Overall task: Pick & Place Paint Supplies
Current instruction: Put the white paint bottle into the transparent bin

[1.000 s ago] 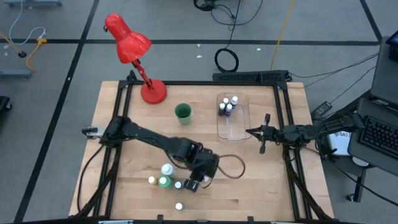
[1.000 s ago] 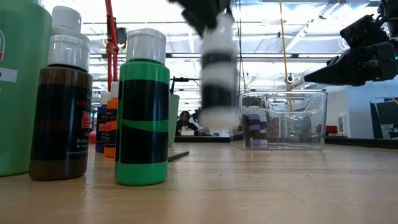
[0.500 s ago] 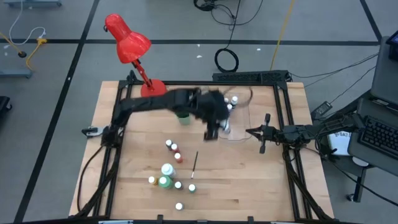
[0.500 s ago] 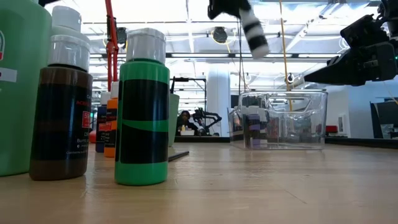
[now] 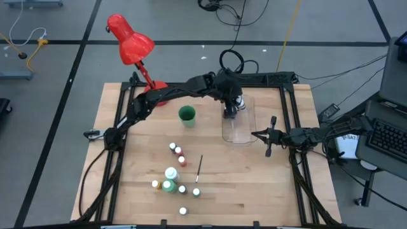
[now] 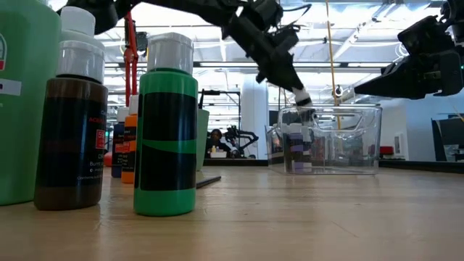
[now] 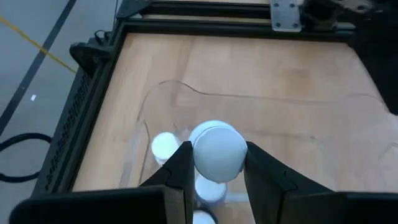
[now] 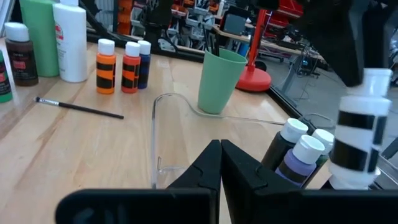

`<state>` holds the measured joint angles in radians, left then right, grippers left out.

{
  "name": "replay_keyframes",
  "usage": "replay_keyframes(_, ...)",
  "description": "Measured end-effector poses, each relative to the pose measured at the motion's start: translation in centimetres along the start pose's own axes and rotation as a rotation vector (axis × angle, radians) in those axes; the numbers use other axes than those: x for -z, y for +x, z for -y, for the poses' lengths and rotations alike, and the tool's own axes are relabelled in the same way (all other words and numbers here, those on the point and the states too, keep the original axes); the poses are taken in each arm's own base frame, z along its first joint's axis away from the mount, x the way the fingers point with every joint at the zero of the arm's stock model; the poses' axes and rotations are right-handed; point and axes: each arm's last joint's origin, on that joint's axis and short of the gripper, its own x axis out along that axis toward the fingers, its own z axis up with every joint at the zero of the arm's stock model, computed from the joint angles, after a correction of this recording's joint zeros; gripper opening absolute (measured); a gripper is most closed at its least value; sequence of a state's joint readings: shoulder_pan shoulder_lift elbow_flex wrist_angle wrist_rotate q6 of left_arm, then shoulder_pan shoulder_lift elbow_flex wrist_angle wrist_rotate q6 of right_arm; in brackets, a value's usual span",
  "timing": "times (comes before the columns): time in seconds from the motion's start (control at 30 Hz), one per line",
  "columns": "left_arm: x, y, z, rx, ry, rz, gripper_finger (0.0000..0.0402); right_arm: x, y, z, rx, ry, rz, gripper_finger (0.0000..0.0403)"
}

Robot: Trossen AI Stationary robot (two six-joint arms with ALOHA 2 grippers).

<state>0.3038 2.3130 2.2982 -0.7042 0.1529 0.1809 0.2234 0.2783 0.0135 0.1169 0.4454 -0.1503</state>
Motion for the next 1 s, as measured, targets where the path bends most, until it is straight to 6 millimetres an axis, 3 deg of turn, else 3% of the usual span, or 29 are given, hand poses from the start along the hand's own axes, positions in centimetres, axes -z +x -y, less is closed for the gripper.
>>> replay_keyframes(0.2,0.3,1.7,-0.2,0.01,0.033,0.038,0.0093,0.0,0.0,0.0,0.0,-0.027,-0.001,0.0004)
replay_keyframes(0.53,2.5,5.6,0.8,-0.089,0.066,-0.065,0.0093,-0.1,0.0,0.0,0.001,-0.025,0.011,0.0004)
replay_keyframes(1.0,3.3,6.1,-0.2,-0.098,-0.002,-0.093,0.0093,-0.1,0.0,0.0,0.001,-0.023,0.012,0.0004)
